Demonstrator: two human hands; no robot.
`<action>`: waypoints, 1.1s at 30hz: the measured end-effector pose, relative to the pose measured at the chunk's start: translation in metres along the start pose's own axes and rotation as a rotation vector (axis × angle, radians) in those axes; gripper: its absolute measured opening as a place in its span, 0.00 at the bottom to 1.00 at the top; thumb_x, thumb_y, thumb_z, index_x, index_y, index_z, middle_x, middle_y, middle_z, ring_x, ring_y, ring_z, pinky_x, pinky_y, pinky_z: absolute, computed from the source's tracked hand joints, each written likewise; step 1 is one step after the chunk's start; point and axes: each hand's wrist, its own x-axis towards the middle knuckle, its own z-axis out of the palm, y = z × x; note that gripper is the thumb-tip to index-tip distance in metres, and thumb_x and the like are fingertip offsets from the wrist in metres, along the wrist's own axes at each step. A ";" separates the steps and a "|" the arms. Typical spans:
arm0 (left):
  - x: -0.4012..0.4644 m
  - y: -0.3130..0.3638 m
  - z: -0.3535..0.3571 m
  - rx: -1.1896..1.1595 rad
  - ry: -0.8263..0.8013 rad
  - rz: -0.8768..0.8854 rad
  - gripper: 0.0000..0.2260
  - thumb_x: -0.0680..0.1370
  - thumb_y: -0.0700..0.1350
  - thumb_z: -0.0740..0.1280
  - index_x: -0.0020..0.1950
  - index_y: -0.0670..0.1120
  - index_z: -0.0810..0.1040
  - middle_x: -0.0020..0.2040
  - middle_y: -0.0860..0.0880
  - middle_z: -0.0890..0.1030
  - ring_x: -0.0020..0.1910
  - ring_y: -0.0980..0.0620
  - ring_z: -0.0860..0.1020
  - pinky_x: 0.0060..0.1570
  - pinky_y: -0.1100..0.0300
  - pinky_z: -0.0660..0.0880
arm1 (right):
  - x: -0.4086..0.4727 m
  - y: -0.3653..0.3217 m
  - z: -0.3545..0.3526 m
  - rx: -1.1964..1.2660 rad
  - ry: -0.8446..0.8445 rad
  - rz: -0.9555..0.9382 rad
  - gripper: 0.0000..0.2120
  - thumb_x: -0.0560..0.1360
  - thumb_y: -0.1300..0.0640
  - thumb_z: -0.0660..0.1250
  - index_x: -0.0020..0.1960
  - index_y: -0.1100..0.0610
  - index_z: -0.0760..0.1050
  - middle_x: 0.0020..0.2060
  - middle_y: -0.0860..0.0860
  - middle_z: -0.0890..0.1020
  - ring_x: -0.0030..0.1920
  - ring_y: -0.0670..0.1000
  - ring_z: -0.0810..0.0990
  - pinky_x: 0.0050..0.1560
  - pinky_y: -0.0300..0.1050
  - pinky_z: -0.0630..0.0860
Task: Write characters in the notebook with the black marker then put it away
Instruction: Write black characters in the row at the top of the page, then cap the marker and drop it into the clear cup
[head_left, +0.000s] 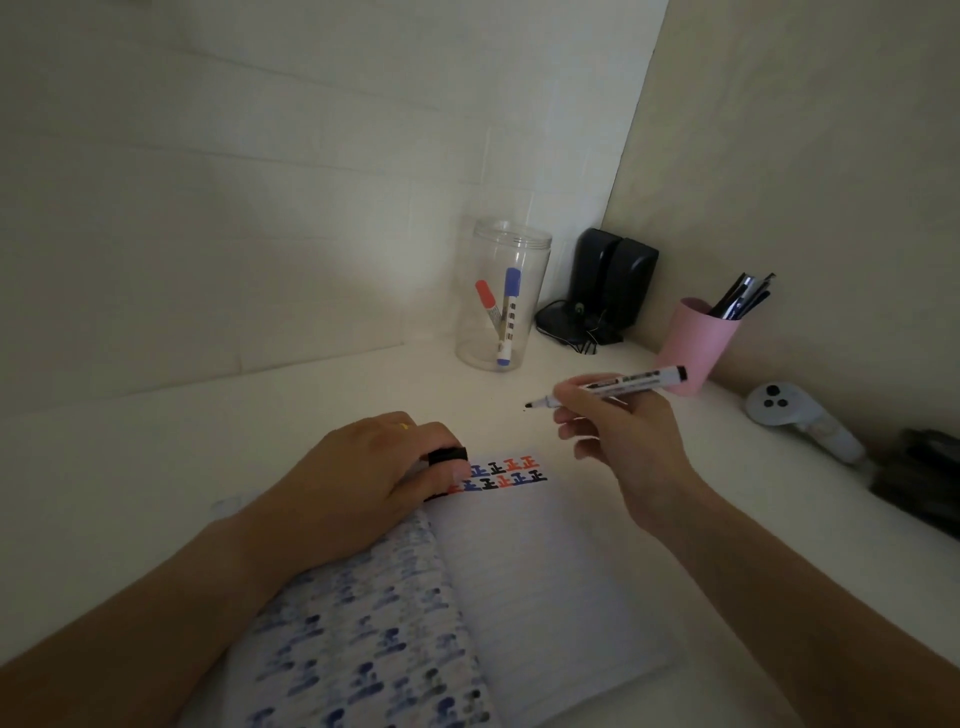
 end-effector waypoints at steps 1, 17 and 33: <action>-0.001 0.001 -0.001 0.007 0.010 -0.004 0.16 0.81 0.64 0.54 0.56 0.59 0.77 0.44 0.56 0.81 0.43 0.57 0.78 0.47 0.54 0.76 | 0.003 -0.005 0.005 0.020 -0.001 0.028 0.08 0.73 0.59 0.76 0.50 0.61 0.83 0.36 0.55 0.85 0.33 0.50 0.81 0.35 0.42 0.78; -0.003 -0.004 0.004 0.067 0.158 -0.092 0.10 0.84 0.55 0.55 0.53 0.52 0.72 0.48 0.54 0.77 0.45 0.54 0.75 0.48 0.55 0.73 | 0.001 0.018 0.004 0.404 -0.131 -0.039 0.06 0.77 0.63 0.68 0.48 0.62 0.84 0.35 0.57 0.86 0.35 0.51 0.84 0.36 0.39 0.81; 0.001 -0.001 0.000 0.097 0.215 0.018 0.10 0.82 0.56 0.60 0.56 0.54 0.78 0.46 0.58 0.75 0.44 0.56 0.74 0.44 0.60 0.74 | -0.016 0.018 0.012 0.253 -0.329 -0.129 0.12 0.68 0.58 0.73 0.49 0.63 0.86 0.35 0.59 0.85 0.37 0.53 0.82 0.42 0.46 0.79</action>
